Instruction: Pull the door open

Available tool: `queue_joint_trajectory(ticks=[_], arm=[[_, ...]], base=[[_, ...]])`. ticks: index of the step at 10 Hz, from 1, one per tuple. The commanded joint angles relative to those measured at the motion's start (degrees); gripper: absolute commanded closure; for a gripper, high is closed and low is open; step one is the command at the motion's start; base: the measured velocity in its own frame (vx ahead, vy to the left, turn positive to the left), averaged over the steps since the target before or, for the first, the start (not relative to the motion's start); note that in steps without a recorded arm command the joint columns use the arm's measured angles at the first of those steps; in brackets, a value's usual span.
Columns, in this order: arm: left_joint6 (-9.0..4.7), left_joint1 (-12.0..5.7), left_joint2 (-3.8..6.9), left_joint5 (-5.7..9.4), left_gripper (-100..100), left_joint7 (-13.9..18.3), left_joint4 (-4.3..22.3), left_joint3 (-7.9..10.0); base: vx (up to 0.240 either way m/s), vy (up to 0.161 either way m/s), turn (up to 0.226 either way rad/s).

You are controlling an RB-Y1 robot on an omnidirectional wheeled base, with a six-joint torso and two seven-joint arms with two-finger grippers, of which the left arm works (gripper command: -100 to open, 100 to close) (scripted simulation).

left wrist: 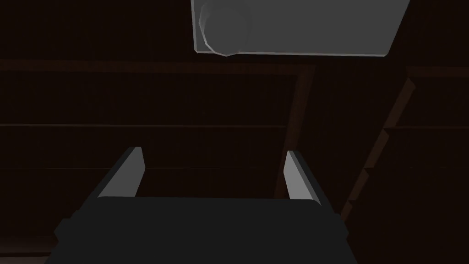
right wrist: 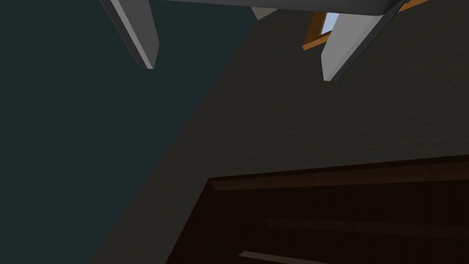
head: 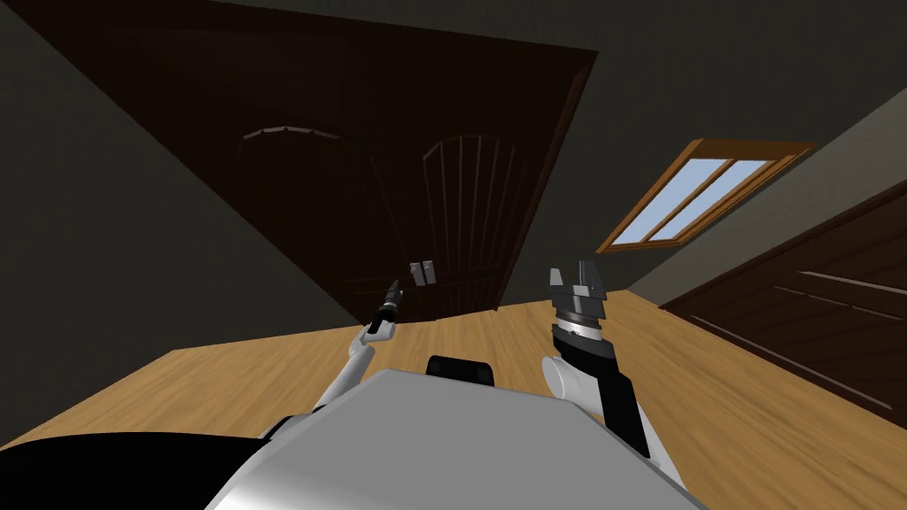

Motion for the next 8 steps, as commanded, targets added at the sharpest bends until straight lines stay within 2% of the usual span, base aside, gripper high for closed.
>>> queue_joint_trajectory(ticks=[1, 2, 4, 6, 8], arm=[[0.34, 1.67, 0.43, 0.16, -100, -0.06, -0.9, 0.96], [0.35, 2.33, 1.04, 0.31, -100, -0.25, -0.09, 2.35], [0.27, 2.49, 1.33, 0.39, -100, -0.51, 0.68, 3.45], [0.17, 1.9, 0.98, 0.3, -100, -0.63, 0.72, 3.2], [0.01, 0.63, 0.12, 0.09, -100, -0.7, 0.36, 2.08]], base=[[-0.027, 0.075, 0.111], [0.015, 0.102, 0.15], [0.106, 0.098, 0.083], [0.204, 0.052, -0.062], [0.218, -0.058, -0.129]])
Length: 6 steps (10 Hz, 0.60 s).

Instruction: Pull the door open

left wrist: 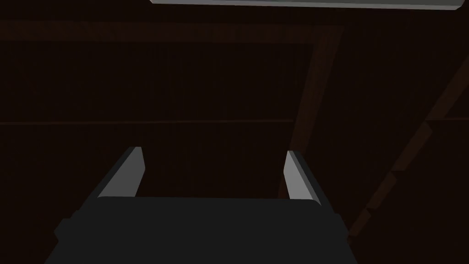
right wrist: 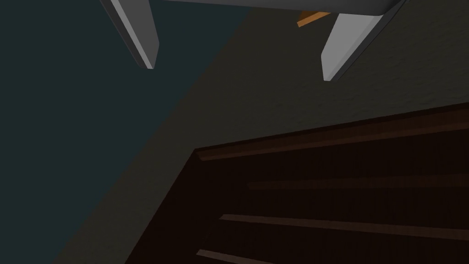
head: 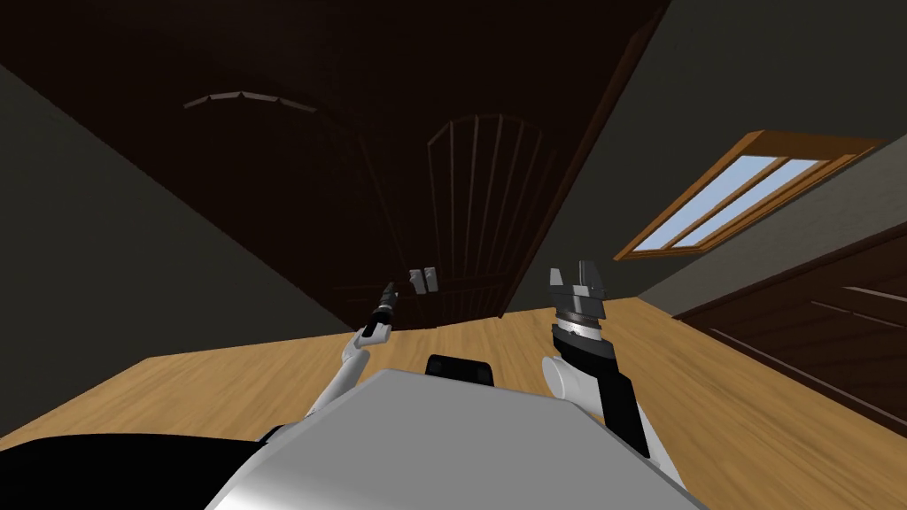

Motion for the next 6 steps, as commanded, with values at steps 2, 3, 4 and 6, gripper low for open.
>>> queue_joint_trajectory(ticks=[2, 3, 4, 6], arm=[[-0.36, -2.45, -1.23, -0.34, -100, -0.04, -0.04, -1.95], [-0.72, -2.08, -0.3, -0.11, -100, 0.42, 0.81, -1.63], [-0.72, -2.08, -0.3, -0.11, 100, 0.42, 0.81, -1.63], [-0.72, -2.08, -0.3, -0.11, 100, 0.42, 0.81, -1.63]], base=[[0.236, -0.13, -0.212], [0.105, -0.058, -0.023], [-0.01, 0.006, 0.028], [-0.036, 0.017, -0.023]])
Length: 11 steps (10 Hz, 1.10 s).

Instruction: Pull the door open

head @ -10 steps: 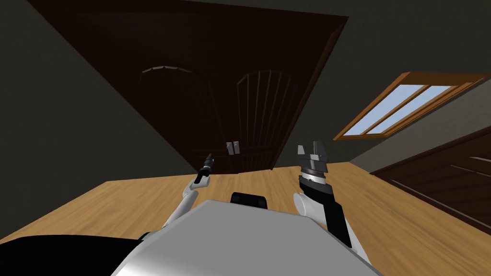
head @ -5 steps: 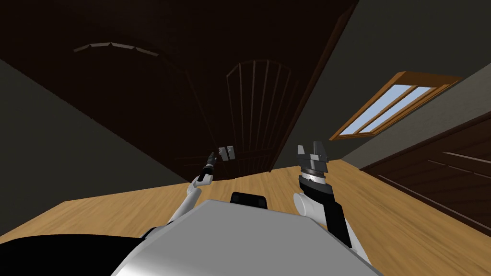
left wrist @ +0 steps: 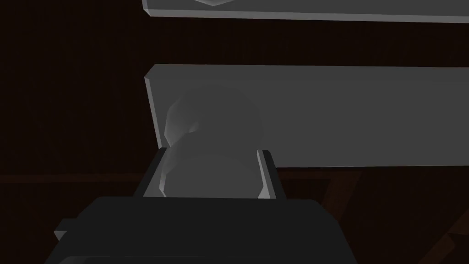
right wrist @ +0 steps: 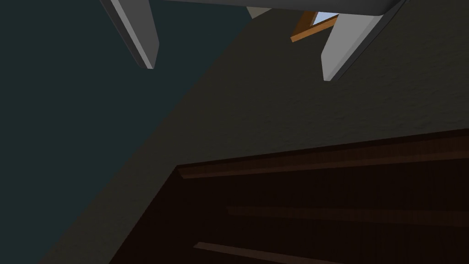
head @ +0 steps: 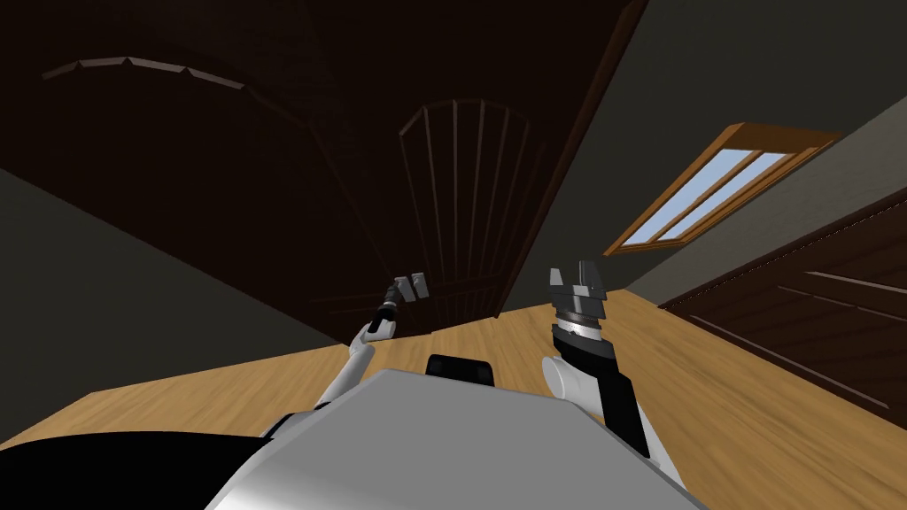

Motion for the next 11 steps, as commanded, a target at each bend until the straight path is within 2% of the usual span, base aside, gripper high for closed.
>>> queue_joint_trajectory(ticks=[1, 3, 4, 6, 7, 11], arm=[[0.07, 0.2, 0.07, 0.04, 100, 0.02, 0.11, 0.15], [0.07, 0.2, 0.07, 0.04, 100, 0.02, 0.11, 0.15], [0.16, 1.17, 0.65, 0.15, 100, 0.13, 0.41, 0.65], [0.18, 1.87, 1.19, 0.25, 100, 0.31, 0.5, 0.94], [-0.04, 1.46, 0.9, 0.18, -100, 0.5, 0.05, 0.09], [-0.08, 1.94, 0.66, 0.1, -100, 1.5, -2.37, -2.41]], base=[[-0.02, 0.007, -0.01], [-0.005, -0.001, 0.002], [-0.111, 0.054, 0.079], [-0.179, 0.11, 0.1], [-0.196, 0.009, -0.032], [-0.193, -0.079, -0.063]])
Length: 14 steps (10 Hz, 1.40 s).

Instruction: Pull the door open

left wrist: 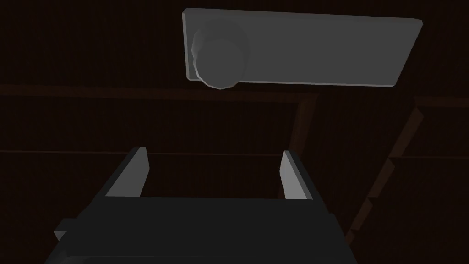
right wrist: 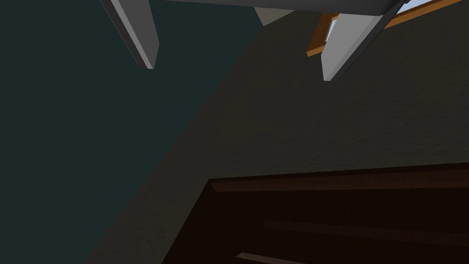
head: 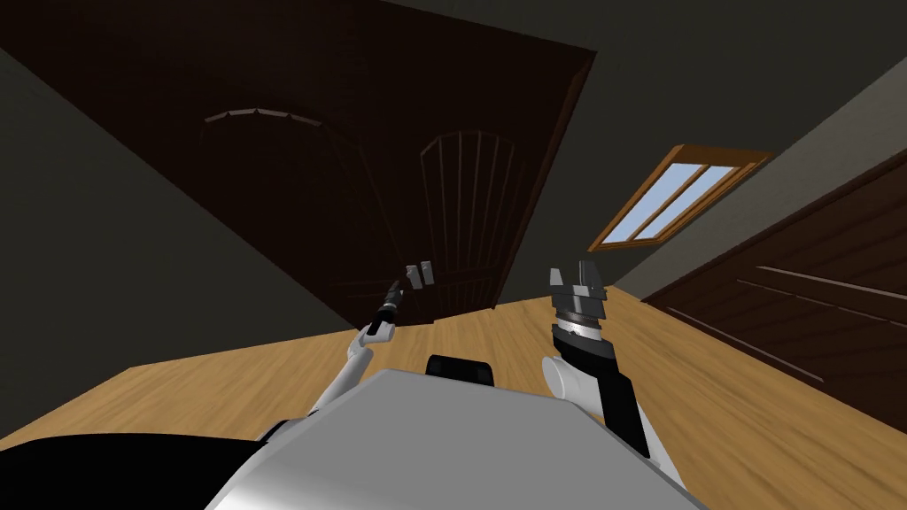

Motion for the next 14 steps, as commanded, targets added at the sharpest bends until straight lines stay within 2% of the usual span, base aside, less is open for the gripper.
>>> queue_joint_trajectory(ticks=[1, 2, 4, 7, 9, 13, 14], arm=[[0.05, 0.04, -0.2, -0.07, -100, 0.27, -0.85, -0.89], [0.15, 0.13, -0.19, -0.05, -100, 0.12, -0.78, -0.53], [0.12, 1.42, 0.71, 0.2, -100, -0.26, 0.94, 1.86], [-0.02, 1.46, 0.87, 0.23, -100, -0.54, 1.81, 2.78], [-0.15, 0.85, 0.57, 0.14, -100, -0.67, 1.94, 2.63], [-0.47, -1.59, -0.83, -0.26, -100, -0.78, 1.16, 0.66], [0.03, -1.0, -0.67, -0.18, -100, -0.81, 0.63, 1.09]], base=[[-0.177, -0.091, -0.066], [-0.076, -0.043, -0.008], [-0.003, 0.11, 0.196], [0.067, 0.101, 0.031], [0.164, 0.014, -0.039], [0.215, -0.07, -0.148], [0.105, -0.056, -0.026]])
